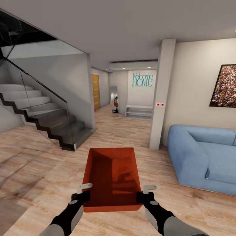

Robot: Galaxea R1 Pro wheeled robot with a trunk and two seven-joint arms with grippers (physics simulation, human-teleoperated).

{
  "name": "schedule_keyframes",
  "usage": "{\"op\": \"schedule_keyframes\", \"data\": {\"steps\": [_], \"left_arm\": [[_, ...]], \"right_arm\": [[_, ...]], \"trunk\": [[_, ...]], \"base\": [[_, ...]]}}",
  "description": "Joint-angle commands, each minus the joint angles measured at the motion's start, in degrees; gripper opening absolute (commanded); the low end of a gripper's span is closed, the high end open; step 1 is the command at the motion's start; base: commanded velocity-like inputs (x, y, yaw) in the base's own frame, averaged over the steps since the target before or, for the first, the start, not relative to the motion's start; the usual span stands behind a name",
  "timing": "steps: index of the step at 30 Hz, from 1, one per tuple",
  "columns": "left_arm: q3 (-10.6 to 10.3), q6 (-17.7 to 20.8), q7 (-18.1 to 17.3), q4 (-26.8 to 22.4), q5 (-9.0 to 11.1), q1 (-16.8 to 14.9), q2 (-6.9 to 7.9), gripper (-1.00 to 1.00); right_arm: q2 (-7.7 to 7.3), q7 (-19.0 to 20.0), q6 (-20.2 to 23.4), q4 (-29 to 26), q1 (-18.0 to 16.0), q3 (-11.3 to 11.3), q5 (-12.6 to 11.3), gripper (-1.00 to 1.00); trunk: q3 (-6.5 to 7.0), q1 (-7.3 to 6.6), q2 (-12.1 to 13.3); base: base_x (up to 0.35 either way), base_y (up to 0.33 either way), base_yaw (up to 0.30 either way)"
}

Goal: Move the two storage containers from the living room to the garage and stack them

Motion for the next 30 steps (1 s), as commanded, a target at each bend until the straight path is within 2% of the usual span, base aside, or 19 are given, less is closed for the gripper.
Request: {"op": "schedule_keyframes", "data": {"steps": [1,30], "left_arm": [[0.44,0.06,0.18,-0.69,-0.18,-0.01,1.36,-1.00],[0.40,0.07,0.11,-0.40,-0.18,0.00,1.09,-1.00]], "right_arm": [[-0.34,-0.45,-0.12,0.24,-0.01,0.44,-0.58,-1.00],[-0.40,-0.46,-0.18,0.23,-0.01,0.44,-0.79,-1.00]], "trunk": [[-0.03,0.05,-0.03],[-0.03,0.05,-0.03]], "base": [[0.320,0.000,0.000],[0.320,0.000,0.000]]}}
